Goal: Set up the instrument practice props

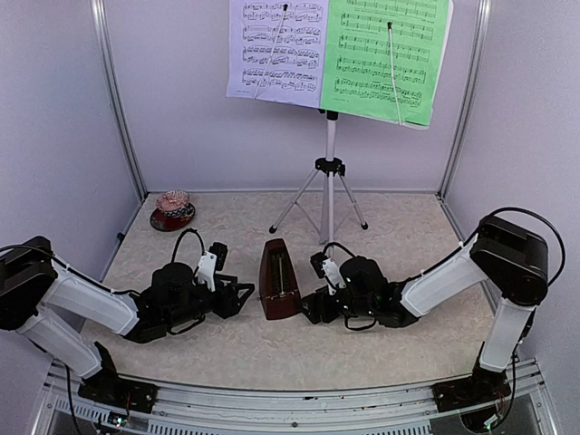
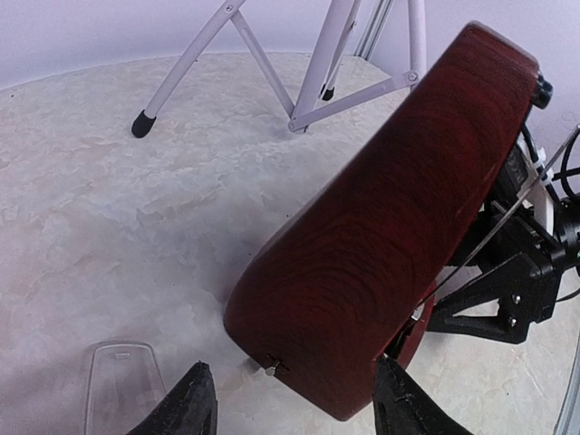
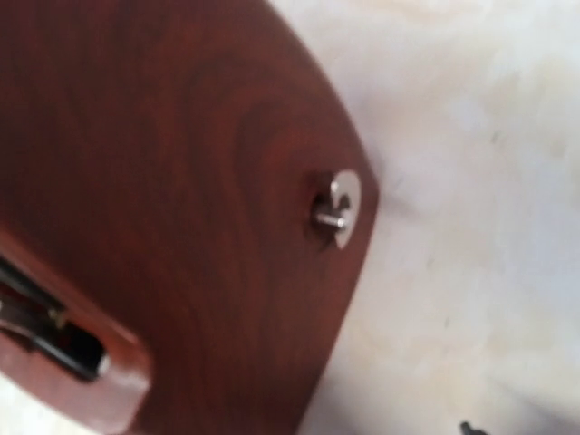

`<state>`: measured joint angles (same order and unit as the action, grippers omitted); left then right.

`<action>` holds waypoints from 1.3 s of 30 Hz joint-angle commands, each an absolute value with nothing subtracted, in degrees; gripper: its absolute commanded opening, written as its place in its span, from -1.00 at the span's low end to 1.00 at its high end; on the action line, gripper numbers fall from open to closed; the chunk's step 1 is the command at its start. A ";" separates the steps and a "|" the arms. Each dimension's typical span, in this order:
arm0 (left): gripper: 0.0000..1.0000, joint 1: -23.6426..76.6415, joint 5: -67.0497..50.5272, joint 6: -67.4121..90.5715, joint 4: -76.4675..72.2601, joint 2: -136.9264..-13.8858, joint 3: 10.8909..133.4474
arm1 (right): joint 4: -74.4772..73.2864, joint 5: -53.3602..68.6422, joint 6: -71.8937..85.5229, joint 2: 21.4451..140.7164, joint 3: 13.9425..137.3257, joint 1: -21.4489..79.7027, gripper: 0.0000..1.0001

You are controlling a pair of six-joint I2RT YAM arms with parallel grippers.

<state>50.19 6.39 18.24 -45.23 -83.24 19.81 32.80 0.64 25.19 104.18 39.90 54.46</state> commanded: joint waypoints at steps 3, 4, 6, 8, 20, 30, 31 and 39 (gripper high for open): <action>0.15 49.95 7.19 18.60 -46.85 -82.19 18.86 | 37.24 7.37 21.45 100.02 39.09 53.72 0.64; 0.15 49.96 7.08 18.63 -46.99 -82.25 18.82 | 37.36 8.18 21.35 98.78 38.37 53.76 0.66; 0.15 50.00 7.23 18.65 -47.13 -82.48 18.81 | 36.29 8.72 20.93 96.31 38.00 53.92 0.71; 0.16 50.01 7.15 18.95 -47.61 -82.72 18.66 | 34.94 8.67 20.71 94.25 38.46 54.25 0.75; 0.19 50.04 7.38 19.24 -47.86 -82.73 18.70 | 28.23 -1.26 18.61 90.35 46.77 58.56 0.96; 0.20 50.27 7.90 19.60 -47.84 -81.98 18.28 | 25.38 -8.38 19.07 94.23 52.32 58.98 0.97; 0.20 50.30 8.03 19.56 -47.71 -81.81 18.20 | 24.93 -9.00 19.01 94.41 52.56 58.99 0.97; 0.36 50.27 9.11 19.37 -46.66 -79.95 18.36 | 23.15 -11.26 18.66 93.72 52.45 58.17 0.97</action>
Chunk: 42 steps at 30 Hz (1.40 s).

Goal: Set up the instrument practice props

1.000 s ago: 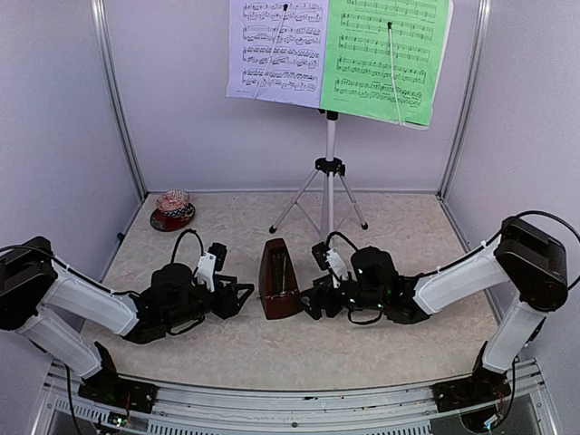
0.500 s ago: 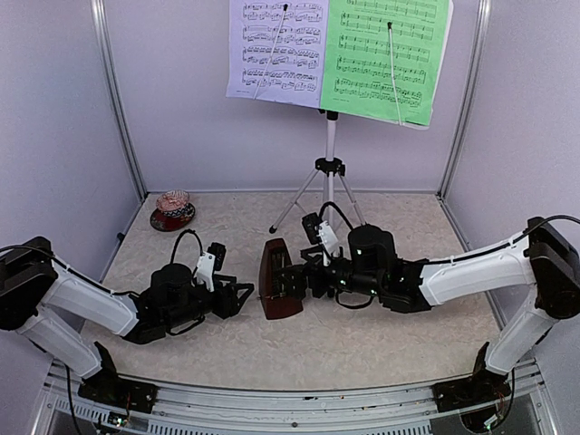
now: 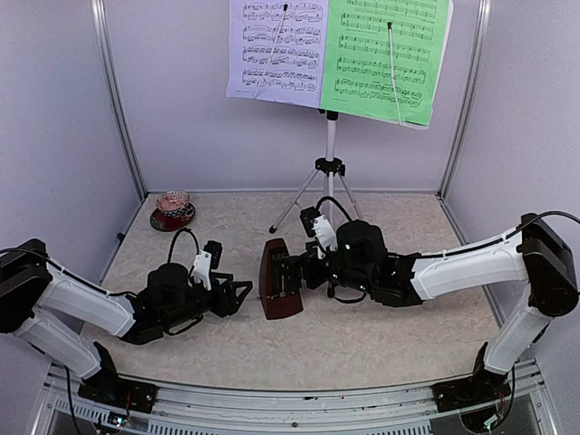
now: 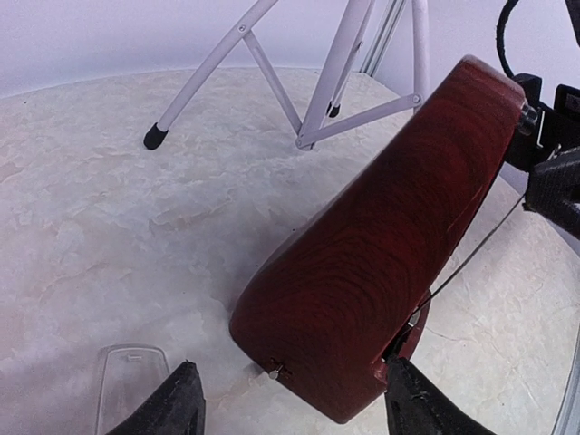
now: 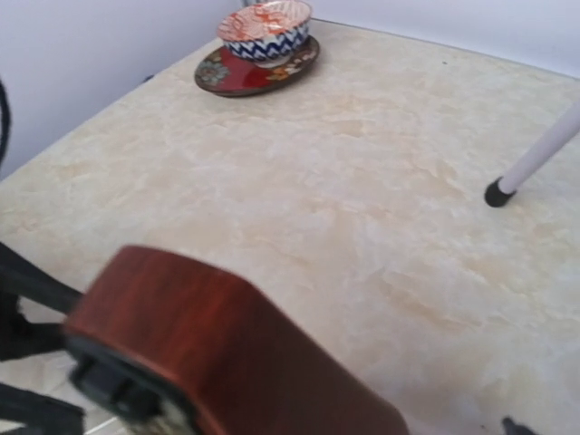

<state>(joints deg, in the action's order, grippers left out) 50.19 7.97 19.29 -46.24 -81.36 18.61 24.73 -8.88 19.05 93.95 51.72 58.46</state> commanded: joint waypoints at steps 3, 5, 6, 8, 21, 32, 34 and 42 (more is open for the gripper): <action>0.49 50.31 9.92 19.64 -46.57 -79.53 18.29 | 23.01 -11.53 18.72 92.79 51.53 57.57 0.97; 0.58 50.28 10.47 19.85 -46.41 -79.41 18.37 | 22.90 -11.66 18.72 92.18 50.98 57.21 0.97; 0.62 50.27 10.72 19.91 -46.24 -79.45 18.37 | 22.76 -11.67 18.72 91.92 50.68 57.03 0.97; 0.69 50.34 11.29 20.16 -46.13 -79.37 18.37 | 22.76 -11.86 18.72 91.40 50.07 56.63 0.97; 0.98 50.27 13.99 20.57 -45.28 -77.97 18.29 | 23.68 -11.54 19.52 90.09 45.14 52.32 0.96; 0.97 49.95 15.07 20.15 -44.39 -76.63 18.19 | 22.88 -11.89 19.84 87.42 40.21 49.02 0.97; 0.98 49.77 14.96 20.13 -44.25 -76.70 18.19 | 21.88 -12.37 19.55 85.74 39.49 48.28 0.97; 0.98 49.48 14.66 20.30 -44.91 -76.64 18.22 | 17.51 -11.40 18.44 74.25 35.19 41.18 1.00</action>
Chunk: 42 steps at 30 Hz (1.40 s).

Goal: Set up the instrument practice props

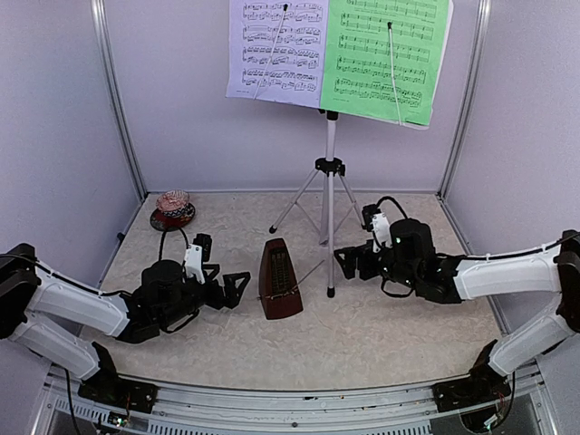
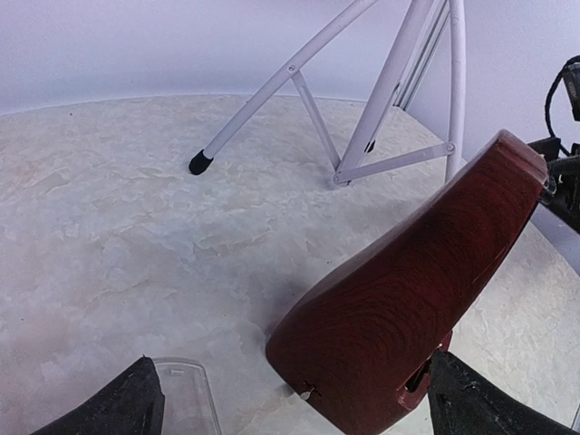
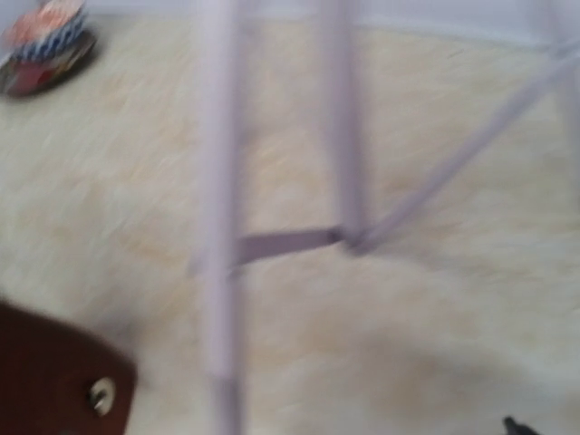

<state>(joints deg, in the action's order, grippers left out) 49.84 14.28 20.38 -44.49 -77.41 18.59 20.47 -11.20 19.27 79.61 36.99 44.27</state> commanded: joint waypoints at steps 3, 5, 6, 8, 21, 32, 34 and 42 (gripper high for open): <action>0.98 49.32 14.97 20.54 -44.89 -76.27 18.11 | 16.26 -10.53 17.69 70.61 33.43 37.77 1.00; 0.98 48.95 15.02 20.80 -44.63 -75.86 18.02 | 15.83 -9.37 17.34 68.83 32.27 35.88 1.00; 0.98 48.41 14.91 20.83 -44.38 -75.48 18.02 | 15.60 -8.71 17.32 68.06 31.78 35.07 1.00; 0.98 47.25 14.39 21.62 -43.63 -74.68 17.95 | 15.39 -7.39 17.31 66.73 30.89 33.50 1.00; 0.98 34.22 10.46 24.77 -21.73 -64.77 26.11 | 15.71 3.03 16.62 61.46 27.87 23.67 1.00; 0.98 21.10 9.24 32.32 -7.05 -64.19 35.05 | 18.23 15.74 20.19 57.36 24.29 11.56 1.00; 0.98 20.39 7.98 33.82 -7.21 -65.28 34.41 | 19.35 17.50 21.27 56.95 22.38 9.79 1.00; 0.97 20.30 2.88 37.57 -11.40 -68.03 28.97 | 26.75 21.07 25.81 59.95 15.91 7.22 1.00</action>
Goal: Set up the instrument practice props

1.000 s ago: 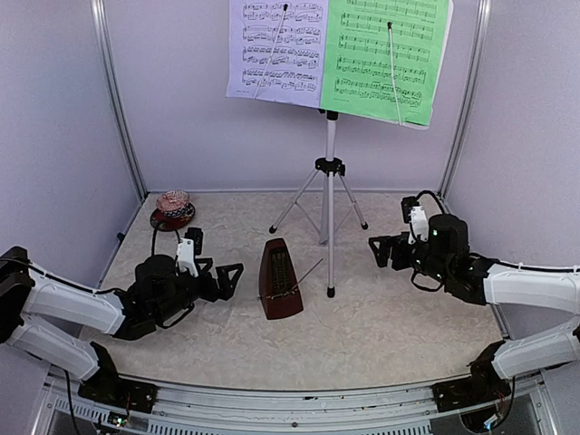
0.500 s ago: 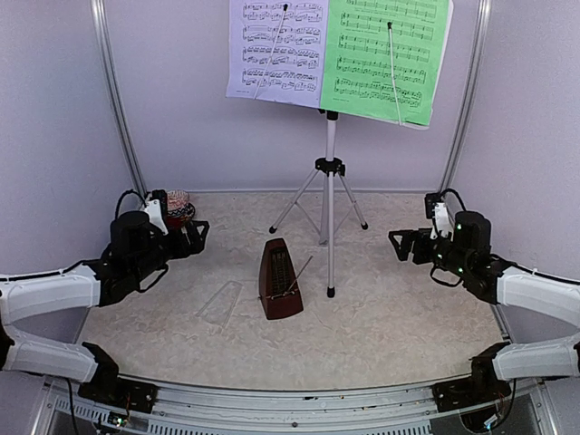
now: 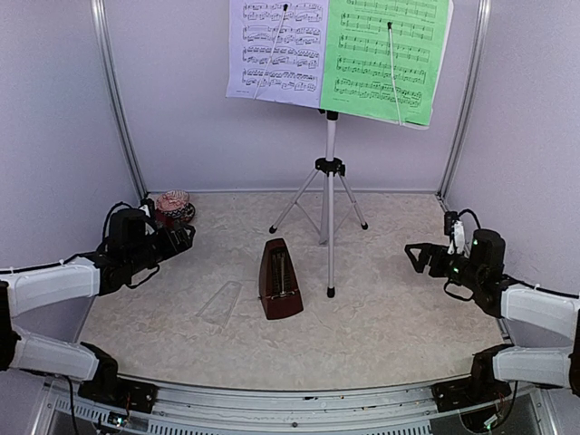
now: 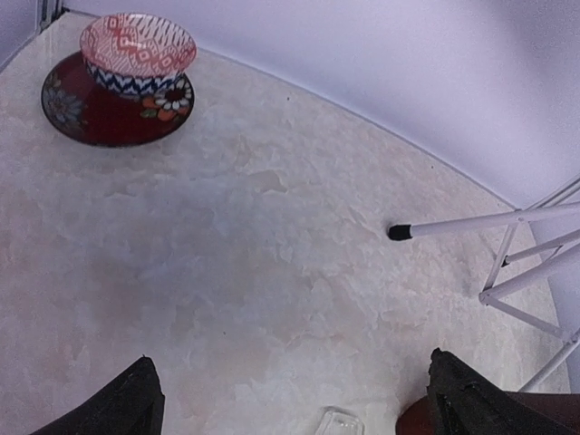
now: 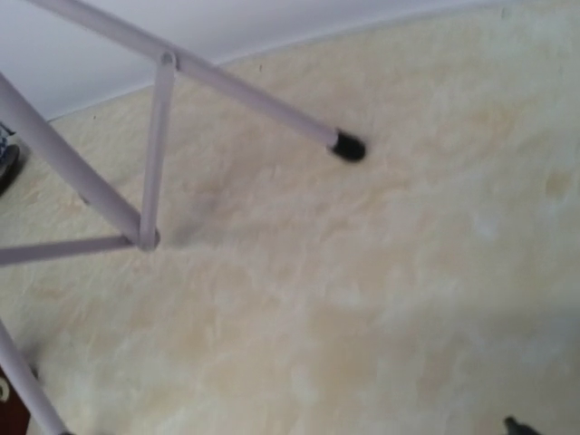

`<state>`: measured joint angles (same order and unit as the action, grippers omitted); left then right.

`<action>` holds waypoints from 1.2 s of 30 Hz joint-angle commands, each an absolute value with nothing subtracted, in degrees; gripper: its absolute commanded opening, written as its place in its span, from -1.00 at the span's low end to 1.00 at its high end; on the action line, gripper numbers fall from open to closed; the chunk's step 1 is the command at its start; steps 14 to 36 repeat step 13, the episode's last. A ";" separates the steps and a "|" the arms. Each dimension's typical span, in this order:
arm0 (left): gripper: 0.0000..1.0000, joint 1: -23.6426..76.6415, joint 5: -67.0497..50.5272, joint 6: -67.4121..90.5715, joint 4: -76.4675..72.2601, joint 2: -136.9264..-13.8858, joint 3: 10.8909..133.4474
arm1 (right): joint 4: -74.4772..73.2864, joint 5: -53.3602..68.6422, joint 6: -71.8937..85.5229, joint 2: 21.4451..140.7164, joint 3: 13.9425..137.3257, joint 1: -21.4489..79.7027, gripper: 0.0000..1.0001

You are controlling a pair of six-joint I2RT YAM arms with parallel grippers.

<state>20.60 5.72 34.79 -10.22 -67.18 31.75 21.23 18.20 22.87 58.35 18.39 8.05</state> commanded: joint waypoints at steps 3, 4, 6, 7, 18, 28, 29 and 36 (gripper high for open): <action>0.98 20.30 3.27 38.09 -12.05 -68.62 27.46 | 28.73 21.39 25.93 61.23 14.78 7.21 1.00; 0.98 20.30 3.43 38.25 -12.20 -68.83 27.21 | 29.16 21.44 25.93 61.50 14.69 7.21 1.00; 0.98 20.28 3.96 38.49 -12.28 -69.18 26.95 | 29.37 21.36 25.92 61.86 14.75 7.20 1.00; 0.98 20.30 4.15 38.59 -12.26 -69.39 27.02 | 29.43 21.38 25.93 61.99 14.92 7.21 1.00; 0.98 20.30 4.14 38.35 -13.80 -68.69 26.59 | 29.08 21.80 25.91 62.03 15.47 7.21 1.00; 0.98 20.30 4.14 38.35 -13.80 -68.69 26.59 | 29.08 21.80 25.91 62.03 15.47 7.21 1.00; 0.98 20.30 4.14 38.35 -13.80 -68.69 26.59 | 29.08 21.80 25.91 62.03 15.47 7.21 1.00; 0.98 20.30 4.14 38.35 -13.80 -68.69 26.59 | 29.08 21.80 25.91 62.03 15.47 7.21 1.00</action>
